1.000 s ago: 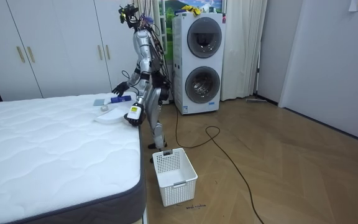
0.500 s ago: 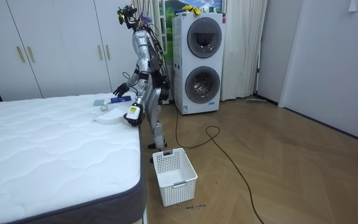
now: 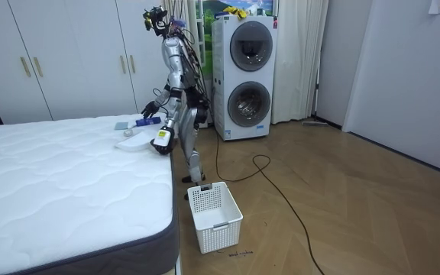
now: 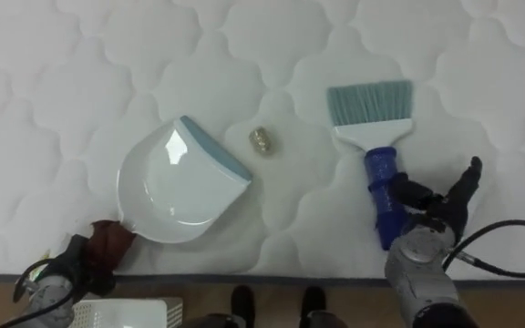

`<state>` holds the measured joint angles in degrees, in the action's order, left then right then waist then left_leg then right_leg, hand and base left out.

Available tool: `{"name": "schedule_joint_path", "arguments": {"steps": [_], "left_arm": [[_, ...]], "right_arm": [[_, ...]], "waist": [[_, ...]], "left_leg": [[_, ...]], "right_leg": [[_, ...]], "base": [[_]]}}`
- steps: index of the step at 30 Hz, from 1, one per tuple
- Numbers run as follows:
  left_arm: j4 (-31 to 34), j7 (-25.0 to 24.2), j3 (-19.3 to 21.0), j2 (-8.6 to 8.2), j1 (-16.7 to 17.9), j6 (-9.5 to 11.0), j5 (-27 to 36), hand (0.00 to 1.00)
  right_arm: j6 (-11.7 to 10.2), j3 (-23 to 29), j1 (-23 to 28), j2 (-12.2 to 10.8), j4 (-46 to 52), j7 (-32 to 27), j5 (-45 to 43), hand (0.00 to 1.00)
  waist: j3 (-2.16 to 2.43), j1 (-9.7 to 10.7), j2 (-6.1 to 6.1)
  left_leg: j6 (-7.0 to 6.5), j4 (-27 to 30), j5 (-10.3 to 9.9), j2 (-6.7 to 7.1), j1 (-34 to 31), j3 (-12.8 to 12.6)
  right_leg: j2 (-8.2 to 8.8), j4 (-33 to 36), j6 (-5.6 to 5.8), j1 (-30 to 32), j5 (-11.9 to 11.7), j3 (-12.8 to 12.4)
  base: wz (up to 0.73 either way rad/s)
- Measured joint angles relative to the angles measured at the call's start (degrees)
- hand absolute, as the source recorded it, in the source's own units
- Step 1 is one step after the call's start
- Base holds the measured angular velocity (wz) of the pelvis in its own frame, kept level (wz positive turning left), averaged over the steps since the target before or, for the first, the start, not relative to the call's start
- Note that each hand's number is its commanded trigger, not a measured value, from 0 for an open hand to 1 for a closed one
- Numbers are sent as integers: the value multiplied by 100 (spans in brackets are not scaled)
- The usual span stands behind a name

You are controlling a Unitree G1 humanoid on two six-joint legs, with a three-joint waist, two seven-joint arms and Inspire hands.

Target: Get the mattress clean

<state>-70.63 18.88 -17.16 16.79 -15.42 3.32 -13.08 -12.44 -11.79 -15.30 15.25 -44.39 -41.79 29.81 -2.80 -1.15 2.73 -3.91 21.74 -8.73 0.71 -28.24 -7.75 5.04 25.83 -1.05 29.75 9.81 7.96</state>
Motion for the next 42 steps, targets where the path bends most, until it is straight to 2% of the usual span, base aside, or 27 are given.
{"name": "schedule_joint_path", "arguments": {"steps": [6, 16, 23, 34, 42], "left_arm": [[-4, 203, 0, -6, 125, 117, 9, 100], [-6, 268, -25, -33, 150, 134, -1, 100], [-3, 210, -121, -44, 149, 87, -10, 100], [-1, 45, -122, -43, 110, 75, -11, 100], [-27, 37, -185, -41, 105, 73, -1, 100]], "right_arm": [[-254, 0, -11, -45, 232, -118, 263, 0], [-300, -1, -29, -80, 232, -126, 178, 0], [-287, -62, -22, -87, 224, -113, -702, 0], [-230, -502, -15, -196, -141, 224, -1037, 0], [-168, -729, 44, -179, -375, 324, -2148, 0]], "waist": [[23, 74, -38], [37, 115, -62], [39, 100, -64], [39, 79, -59], [34, 49, -23]], "left_leg": [[0, -9, 0, -4, 11, -17], [-1, 3, 1, -6, 122, -17], [-1, -5, 1, -6, 151, -7], [-1, 26, 0, -6, 131, 51], [-1, 74, -2, -5, 92, 97]], "right_leg": [[5, -15, 4, -21, 3, -1], [7, -41, 10, -157, 3, 15], [14, -32, 11, -177, 3, 13], [33, -33, 9, -208, 3, 87], [42, -19, 7, -222, 10, 167]], "base": [[1], [0], [0], [3], [5]]}}
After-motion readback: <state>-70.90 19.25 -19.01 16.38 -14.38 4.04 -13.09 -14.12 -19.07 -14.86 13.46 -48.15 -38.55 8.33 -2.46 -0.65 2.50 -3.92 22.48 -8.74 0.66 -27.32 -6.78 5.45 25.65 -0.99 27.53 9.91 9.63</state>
